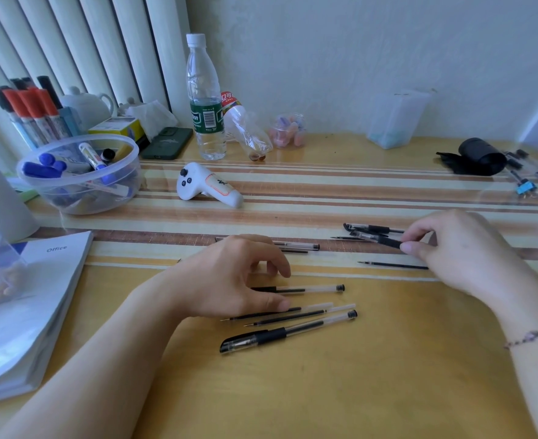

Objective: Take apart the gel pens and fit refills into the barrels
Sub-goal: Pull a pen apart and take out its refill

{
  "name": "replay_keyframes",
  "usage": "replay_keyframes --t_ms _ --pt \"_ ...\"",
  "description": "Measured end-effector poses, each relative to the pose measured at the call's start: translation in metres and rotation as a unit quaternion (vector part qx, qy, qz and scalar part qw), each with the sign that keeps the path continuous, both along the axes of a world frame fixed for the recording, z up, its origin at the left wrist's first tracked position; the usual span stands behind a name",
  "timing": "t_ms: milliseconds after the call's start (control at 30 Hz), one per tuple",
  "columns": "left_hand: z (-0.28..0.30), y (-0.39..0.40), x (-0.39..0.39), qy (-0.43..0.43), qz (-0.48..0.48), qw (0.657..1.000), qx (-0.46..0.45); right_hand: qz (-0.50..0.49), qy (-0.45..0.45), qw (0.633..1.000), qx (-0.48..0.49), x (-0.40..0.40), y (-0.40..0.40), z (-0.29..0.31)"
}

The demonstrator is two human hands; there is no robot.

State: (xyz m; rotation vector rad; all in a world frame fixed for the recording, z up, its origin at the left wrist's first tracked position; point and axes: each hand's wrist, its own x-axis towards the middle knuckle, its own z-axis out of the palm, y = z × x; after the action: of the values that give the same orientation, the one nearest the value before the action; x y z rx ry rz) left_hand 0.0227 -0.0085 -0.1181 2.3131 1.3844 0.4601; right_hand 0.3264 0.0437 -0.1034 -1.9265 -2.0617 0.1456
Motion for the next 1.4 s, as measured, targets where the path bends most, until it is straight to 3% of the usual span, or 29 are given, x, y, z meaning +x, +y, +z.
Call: replay_keyframes --t_ms 200,400,533,867,1100,1233,1400 --pt "-0.002 0.001 -0.002 0.003 -0.009 1.000 -0.004 0.018 0.029 0.999 0.021 -0.003 -0.001 0.001" --pt "-0.001 0.000 0.013 -0.127 0.040 0.978 0.163 0.206 0.052 0.977 0.026 -0.039 -0.027 -0.002" --pt "0.001 -0.006 0.026 -0.025 -0.010 0.977 0.212 0.271 0.094 0.957 0.050 -0.060 -0.041 -0.006" --pt "-0.002 -0.011 0.031 0.043 -0.041 0.980 0.187 0.311 0.108 0.943 0.042 -0.071 -0.049 -0.009" --pt "-0.002 -0.007 0.021 -0.037 0.030 0.987 0.154 0.275 0.075 0.957 0.043 -0.058 -0.041 -0.004" --pt "0.000 -0.008 0.023 -0.055 0.007 0.989 0.137 0.273 0.112 0.955 0.015 -0.052 -0.038 -0.005" --pt "0.000 -0.009 0.024 -0.070 -0.020 0.991 0.111 0.285 0.146 0.945 0.064 -0.059 -0.041 -0.007"
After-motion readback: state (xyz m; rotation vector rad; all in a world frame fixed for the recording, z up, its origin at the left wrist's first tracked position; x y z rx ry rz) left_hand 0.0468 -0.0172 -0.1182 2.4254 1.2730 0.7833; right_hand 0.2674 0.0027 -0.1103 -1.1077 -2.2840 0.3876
